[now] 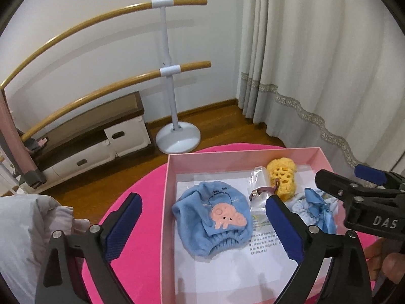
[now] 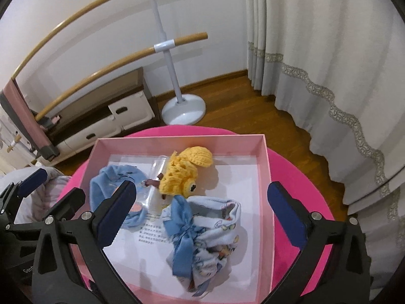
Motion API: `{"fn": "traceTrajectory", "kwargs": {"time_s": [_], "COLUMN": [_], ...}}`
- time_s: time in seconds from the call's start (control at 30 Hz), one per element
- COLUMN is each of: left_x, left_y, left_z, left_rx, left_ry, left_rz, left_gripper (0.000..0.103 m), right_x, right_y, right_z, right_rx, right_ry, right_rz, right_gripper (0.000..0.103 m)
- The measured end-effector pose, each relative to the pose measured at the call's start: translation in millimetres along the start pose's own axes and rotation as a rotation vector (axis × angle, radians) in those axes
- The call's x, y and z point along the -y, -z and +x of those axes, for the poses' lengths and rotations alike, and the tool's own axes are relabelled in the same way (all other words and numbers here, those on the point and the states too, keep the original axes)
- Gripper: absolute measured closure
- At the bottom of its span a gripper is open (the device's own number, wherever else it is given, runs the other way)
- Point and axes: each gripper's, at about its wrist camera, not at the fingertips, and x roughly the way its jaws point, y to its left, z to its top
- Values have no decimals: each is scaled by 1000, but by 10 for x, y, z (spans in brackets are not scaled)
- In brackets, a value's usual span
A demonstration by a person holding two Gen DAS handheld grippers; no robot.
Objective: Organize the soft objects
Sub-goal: 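Withdraw both tools from the box and hold above the table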
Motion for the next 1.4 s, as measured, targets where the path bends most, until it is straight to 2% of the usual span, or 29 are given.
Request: {"fn": "traceTrajectory", "kwargs": {"time_s": [0.23,0.53,0.97,1.4], "left_x": [-1,-94,-55,-74], "left_y": [240,730,1430,2186], "left_z": [-411,-1065,-1917,-2379], "left_rx": [68,164,268,272], "left_ry": [-10,-3,-11,-30], "left_rz": [1,-29,-35,-38], "left_gripper": [3,0,0,0], "right_x": [-103,-120,-216,-406], "right_y": [202,746,1310,1832], "right_z": [-496,-1198,-1924,-2295], "right_rx": [95,213,337,373], "right_ry": [-15,-35,2,22], "right_rz": [-7,22,7,-29], "right_gripper": [0,0,0,0]}}
